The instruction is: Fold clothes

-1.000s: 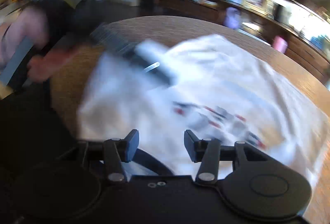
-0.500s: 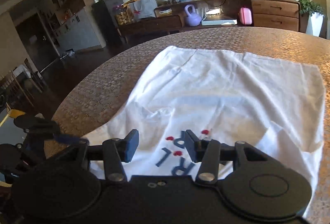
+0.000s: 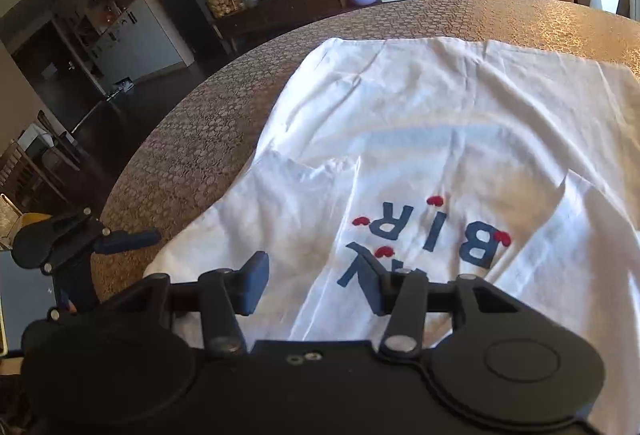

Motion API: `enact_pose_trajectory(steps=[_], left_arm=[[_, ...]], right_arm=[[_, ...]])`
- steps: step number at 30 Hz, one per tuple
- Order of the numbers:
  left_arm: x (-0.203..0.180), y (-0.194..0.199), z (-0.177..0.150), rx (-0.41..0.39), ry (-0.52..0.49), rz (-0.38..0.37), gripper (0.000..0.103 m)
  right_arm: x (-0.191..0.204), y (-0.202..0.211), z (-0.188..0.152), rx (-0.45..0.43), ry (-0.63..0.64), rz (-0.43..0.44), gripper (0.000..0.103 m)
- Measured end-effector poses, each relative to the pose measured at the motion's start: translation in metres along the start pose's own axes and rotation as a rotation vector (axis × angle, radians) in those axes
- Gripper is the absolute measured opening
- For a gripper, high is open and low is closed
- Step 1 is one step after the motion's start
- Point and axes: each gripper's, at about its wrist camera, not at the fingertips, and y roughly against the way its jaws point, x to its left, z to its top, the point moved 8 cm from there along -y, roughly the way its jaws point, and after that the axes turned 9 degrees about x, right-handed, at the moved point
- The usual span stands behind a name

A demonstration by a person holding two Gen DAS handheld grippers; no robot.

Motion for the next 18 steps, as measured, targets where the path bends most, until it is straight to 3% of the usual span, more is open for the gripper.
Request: enact_pose_trajectory(steps=[5,8,13,18], left_arm=[[0.012,-0.007,0.002,0.013,0.056,0.088,0.061],[0.007,-0.01,0.01,-0.001,0.048,0.087,0.061],[0.011,-0.011,0.011,0.006,0.076,0.165,0.061],[0.042,-0.008,-0.02,0.06,0.259,0.182,0.062]], right_arm=[[0.014,0.002,0.003,-0.023,0.042,0.004,0.103],[0.024,0.006,0.007,-0.065,0.066,0.017,0.103],[0.052,-0.008,0.001,-0.012,0.133,0.076,0.103],[0.051,-0.025,-0.015,0.05,0.148,0.052,0.103]])
